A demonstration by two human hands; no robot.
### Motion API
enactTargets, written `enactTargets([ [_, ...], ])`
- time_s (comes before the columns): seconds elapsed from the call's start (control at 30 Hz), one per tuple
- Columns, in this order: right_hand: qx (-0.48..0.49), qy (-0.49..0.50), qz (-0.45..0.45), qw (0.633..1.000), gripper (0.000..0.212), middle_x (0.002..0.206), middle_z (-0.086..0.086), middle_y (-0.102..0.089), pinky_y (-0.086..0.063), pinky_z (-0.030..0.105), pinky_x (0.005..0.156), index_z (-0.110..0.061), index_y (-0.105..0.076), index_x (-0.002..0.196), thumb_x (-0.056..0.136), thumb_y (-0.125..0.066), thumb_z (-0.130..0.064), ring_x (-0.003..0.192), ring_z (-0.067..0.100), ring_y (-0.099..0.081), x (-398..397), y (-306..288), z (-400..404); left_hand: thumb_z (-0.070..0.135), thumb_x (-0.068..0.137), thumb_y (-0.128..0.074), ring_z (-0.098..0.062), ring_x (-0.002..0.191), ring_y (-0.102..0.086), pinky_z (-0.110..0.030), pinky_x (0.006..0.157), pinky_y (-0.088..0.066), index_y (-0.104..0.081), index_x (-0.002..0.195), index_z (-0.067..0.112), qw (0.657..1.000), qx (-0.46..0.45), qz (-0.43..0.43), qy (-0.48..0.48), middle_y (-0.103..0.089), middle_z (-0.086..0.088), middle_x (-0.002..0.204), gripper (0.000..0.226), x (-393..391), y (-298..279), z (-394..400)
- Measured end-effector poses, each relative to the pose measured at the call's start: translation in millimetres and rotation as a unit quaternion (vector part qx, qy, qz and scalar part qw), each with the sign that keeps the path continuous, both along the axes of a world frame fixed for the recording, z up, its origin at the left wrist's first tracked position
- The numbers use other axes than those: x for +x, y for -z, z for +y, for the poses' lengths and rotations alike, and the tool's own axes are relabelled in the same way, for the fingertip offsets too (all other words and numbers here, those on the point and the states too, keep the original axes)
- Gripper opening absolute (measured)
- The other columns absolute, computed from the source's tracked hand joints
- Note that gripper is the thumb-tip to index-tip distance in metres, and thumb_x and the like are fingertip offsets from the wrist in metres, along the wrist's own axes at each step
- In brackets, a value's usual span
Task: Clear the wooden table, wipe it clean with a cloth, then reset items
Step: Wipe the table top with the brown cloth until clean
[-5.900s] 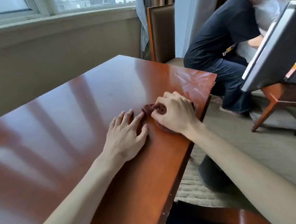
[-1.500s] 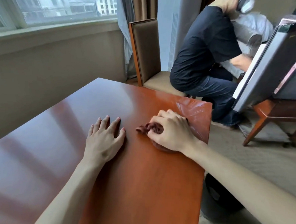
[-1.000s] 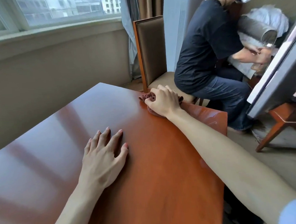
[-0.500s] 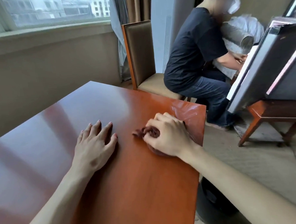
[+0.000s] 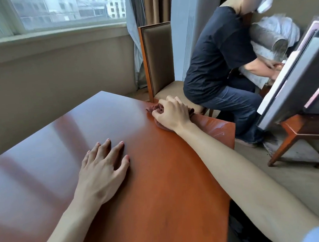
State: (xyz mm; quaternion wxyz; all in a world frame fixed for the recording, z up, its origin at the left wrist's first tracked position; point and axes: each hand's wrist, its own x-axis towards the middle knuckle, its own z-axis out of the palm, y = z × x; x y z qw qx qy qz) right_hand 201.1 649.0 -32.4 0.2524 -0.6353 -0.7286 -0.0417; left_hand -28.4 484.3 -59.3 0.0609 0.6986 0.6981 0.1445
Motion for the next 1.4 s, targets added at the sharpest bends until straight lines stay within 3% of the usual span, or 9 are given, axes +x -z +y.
enactTargets([
  [0.13, -0.001, -0.07, 0.002, 0.998, 0.031, 0.093, -0.004, -0.062, -0.049, 0.04, 0.084, -0.028, -0.072, 0.095, 0.084, -0.057, -0.052, 0.093, 0.023, -0.057, 12.5, 2.3, -114.4, 0.072, 0.086, -0.012, -0.022, 0.154, -0.01, -0.041, 0.125, -0.009, -0.029, 0.155, 0.045, 1.0, -0.007, 0.011, 0.012, -0.022, 0.002, 0.166, 0.076, 0.7, -1.3, -2.2],
  [0.27, 0.028, -0.137, 0.0, 0.99, 0.03, 0.095, -0.008, -0.061, -0.049, 0.036, 0.085, -0.027, -0.073, 0.097, 0.086, -0.061, -0.052, 0.09, 0.017, -0.055, 29.4, 6.5, -236.6, 0.062, 0.1, -0.028, -0.023, 0.155, -0.01, -0.042, 0.125, -0.008, -0.029, 0.155, 0.043, 1.0, -0.011, 0.012, 0.014, -0.02, 0.0, 0.167, 0.058, 0.5, -2.3, -3.9],
  [0.37, 0.032, -0.16, 0.007, 0.987, 0.031, 0.094, -0.011, -0.062, -0.048, 0.03, 0.083, -0.029, -0.074, 0.096, 0.087, -0.065, -0.057, 0.09, 0.014, -0.055, 36.1, 6.5, -264.4, 0.06, 0.101, -0.029, -0.024, 0.155, -0.01, -0.043, 0.125, -0.008, -0.03, 0.155, 0.042, 1.0, -0.006, 0.009, 0.017, -0.021, -0.001, 0.167, 0.057, 0.3, -0.7, -3.6],
  [0.53, 0.01, -0.074, -0.025, 0.997, 0.033, 0.097, -0.005, -0.064, -0.049, 0.036, 0.081, -0.029, -0.073, 0.1, 0.085, -0.061, -0.055, 0.094, 0.022, -0.058, 20.1, 3.4, -152.8, 0.068, 0.089, -0.016, -0.024, 0.154, -0.01, -0.042, 0.125, -0.009, -0.03, 0.155, 0.042, 1.0, -0.004, 0.005, 0.025, -0.023, -0.001, 0.166, 0.072, -1.5, 0.2, -2.3],
  [0.7, 0.001, 0.013, -0.023, 1.0, 0.034, 0.107, 0.007, -0.066, -0.047, 0.042, 0.087, -0.022, -0.072, 0.102, 0.089, -0.057, -0.051, 0.107, 0.033, -0.059, 11.5, -0.3, -1.2, 0.069, 0.09, -0.014, -0.017, 0.154, -0.01, -0.04, 0.124, -0.013, -0.032, 0.152, 0.046, 1.0, 0.007, 0.004, 0.007, -0.024, 0.006, 0.164, 0.069, -2.2, 3.1, 1.0],
  [0.87, -0.015, 0.052, -0.013, 0.998, 0.039, 0.114, 0.011, -0.066, -0.045, 0.045, 0.092, -0.017, -0.072, 0.109, 0.092, -0.057, -0.049, 0.114, 0.036, -0.057, 0.7, -5.0, 43.9, 0.073, 0.088, -0.01, -0.015, 0.154, -0.01, -0.04, 0.124, -0.014, -0.031, 0.152, 0.047, 1.0, -0.004, 0.006, -0.003, -0.024, 0.008, 0.164, 0.072, 0.0, 0.4, 1.5],
  [1.1, -0.011, -0.055, -0.019, 0.998, 0.03, 0.095, -0.002, -0.063, -0.049, 0.042, 0.085, -0.027, -0.072, 0.094, 0.084, -0.056, -0.051, 0.094, 0.026, -0.058, 20.4, -3.5, -109.7, 0.058, 0.103, -0.02, -0.026, 0.156, -0.004, -0.045, 0.125, -0.008, -0.015, 0.159, 0.038, 0.995, -0.082, 0.063, 0.001, -0.009, -0.004, 0.169, 0.06, 10.9, -16.7, 5.1],
  [1.27, 0.029, -0.115, 0.006, 0.993, 0.027, 0.093, -0.01, -0.061, -0.046, 0.032, 0.084, -0.029, -0.073, 0.096, 0.081, -0.061, -0.049, 0.088, 0.017, -0.055, 43.4, 3.8, -262.3, 0.054, 0.104, -0.03, -0.027, 0.155, -0.01, -0.042, 0.124, -0.011, -0.024, 0.159, 0.029, 0.998, -0.037, -0.016, 0.047, -0.015, -0.009, 0.167, 0.061, 41.2, -29.3, -32.2],
  [1.4, 0.017, -0.099, 0.006, 0.995, 0.029, 0.093, -0.009, -0.061, -0.049, 0.034, 0.082, -0.031, -0.072, 0.096, 0.081, -0.059, -0.052, 0.089, 0.019, -0.057, 42.5, 0.4, -258.2, 0.057, 0.101, -0.034, -0.026, 0.155, -0.01, -0.039, 0.126, -0.009, -0.024, 0.159, 0.031, 0.995, -0.054, -0.035, 0.074, -0.017, -0.01, 0.167, 0.064, 55.7, -19.2, -66.3],
])
